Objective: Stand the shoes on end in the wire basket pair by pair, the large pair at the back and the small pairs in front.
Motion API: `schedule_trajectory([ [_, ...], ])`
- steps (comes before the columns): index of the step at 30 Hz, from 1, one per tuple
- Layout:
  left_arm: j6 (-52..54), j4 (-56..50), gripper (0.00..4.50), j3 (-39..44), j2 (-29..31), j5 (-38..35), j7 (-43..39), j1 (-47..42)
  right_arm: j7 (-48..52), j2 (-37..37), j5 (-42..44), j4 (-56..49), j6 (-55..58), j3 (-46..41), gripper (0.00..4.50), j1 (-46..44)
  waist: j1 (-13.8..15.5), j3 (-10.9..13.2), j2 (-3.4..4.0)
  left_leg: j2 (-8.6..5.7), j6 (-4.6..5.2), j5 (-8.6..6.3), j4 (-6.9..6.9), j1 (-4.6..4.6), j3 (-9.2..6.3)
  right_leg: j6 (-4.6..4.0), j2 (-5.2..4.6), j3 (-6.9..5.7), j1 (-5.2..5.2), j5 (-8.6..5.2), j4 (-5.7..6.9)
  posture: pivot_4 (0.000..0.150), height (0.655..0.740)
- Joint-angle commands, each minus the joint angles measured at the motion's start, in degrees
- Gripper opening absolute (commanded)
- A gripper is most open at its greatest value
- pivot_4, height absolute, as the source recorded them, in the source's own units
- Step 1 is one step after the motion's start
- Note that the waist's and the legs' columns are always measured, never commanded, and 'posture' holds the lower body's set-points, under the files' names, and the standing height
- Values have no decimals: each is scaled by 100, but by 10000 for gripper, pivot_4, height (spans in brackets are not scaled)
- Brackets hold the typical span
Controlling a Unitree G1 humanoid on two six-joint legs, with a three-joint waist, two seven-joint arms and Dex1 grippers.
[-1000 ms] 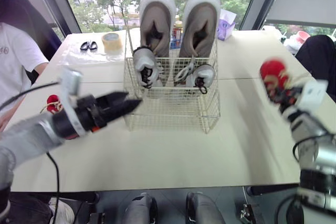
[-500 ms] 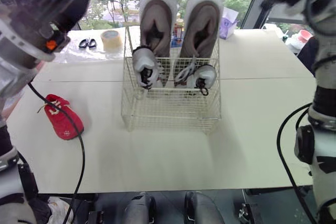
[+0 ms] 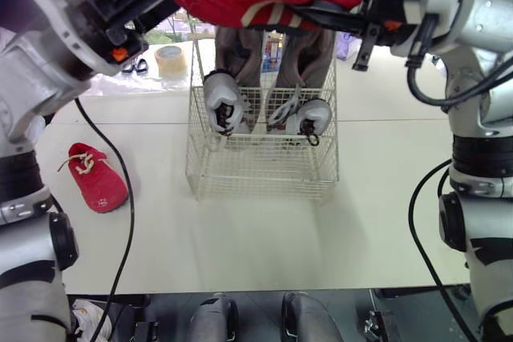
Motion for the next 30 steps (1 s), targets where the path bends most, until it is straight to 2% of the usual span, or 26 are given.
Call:
schedule_trajectory([
  [1,189,147,36504,46,-71,269,-462,-334,23,-62,-104,-284,-163,-101,4654,-17,-3,0,0,0,0,0,0,0,1,0,0,0,0,0,-1,1500,7400],
  [2,243,191,32360,66,-100,302,-523,-365,26,-65,-113,-317,-150,-108,4654,5,-9,0,0,1,0,0,0,0,1,0,0,0,0,0,-1,1500,7400],
  [4,322,241,21010,107,-149,386,-634,-418,28,-75,-140,-395,-126,-116,4654,54,-19,0,0,3,0,0,0,0,0,0,-1,0,0,0,-1,1500,7400],
  [8,387,251,2976,221,-271,461,-635,-460,38,-99,-183,-512,-73,-119,4654,132,-24,0,0,5,-3,2,0,0,-2,0,-1,0,0,0,1,1500,7400],
  [13,341,80,2586,433,-409,381,-272,-349,-40,-133,-149,-576,97,-204,4654,263,-22,0,0,6,-2,2,0,0,-4,0,-2,1,0,0,1,1500,7400],
  [16,-62,-215,2586,938,-630,-52,445,-57,-687,-64,631,-529,1228,-953,15788,625,-14,0,-1,7,-3,2,0,0,-6,0,-4,1,1,0,1,1500,7400],
  [18,-479,-532,2586,1318,-876,-342,1001,179,-1277,65,1304,-657,1991,-1536,27194,967,-4,-1,-8,7,-3,2,1,4,-11,-1,-10,0,7,1,2,1500,7400],
  [19,-706,-705,2586,1459,-1020,-411,1209,278,-1652,244,1755,-757,2332,-1828,30801,1084,0,-3,-16,7,-3,2,3,4,-10,-1,-11,-1,7,1,3,1500,7400],
  [21,-1274,-1109,2586,1667,-1443,-437,1582,439,-2800,968,3115,-1071,2890,-2380,41192,1258,4,-3,-18,7,-3,2,4,5,-12,-4,-12,-3,10,3,3,1500,7400],
  [22,-1491,-1279,2586,1724,-1614,-434,1712,499,-3290,1293,3687,-1223,3098,-2574,44390,1311,0,-4,-17,8,-3,3,3,8,-12,-5,-12,-3,11,4,4,1500,7400],
  [24,-1905,-1658,2586,1692,-2085,-318,1851,615,-4362,2209,4909,-1568,3222,-2635,44390,1436,-3,-4,-16,9,-8,5,2,13,-12,-6,-10,-3,14,5,8,1500,7400],
  [26,-2224,-1884,2586,1555,-2537,-194,1924,727,-5082,3047,5524,-1830,3128,-2434,44390,1570,1,-6,-13,12,-9,6,-5,28,-11,-8,-5,-3,24,5,9,1500,7400],
  [30,-2489,-2076,2586,1233,-3045,-41,1959,883,-5532,3811,5546,-2029,2955,-1944,44390,1692,27,-9,-15,10,-7,5,-2,25,-11,-10,1,-4,27,7,5,1500,7400],
])
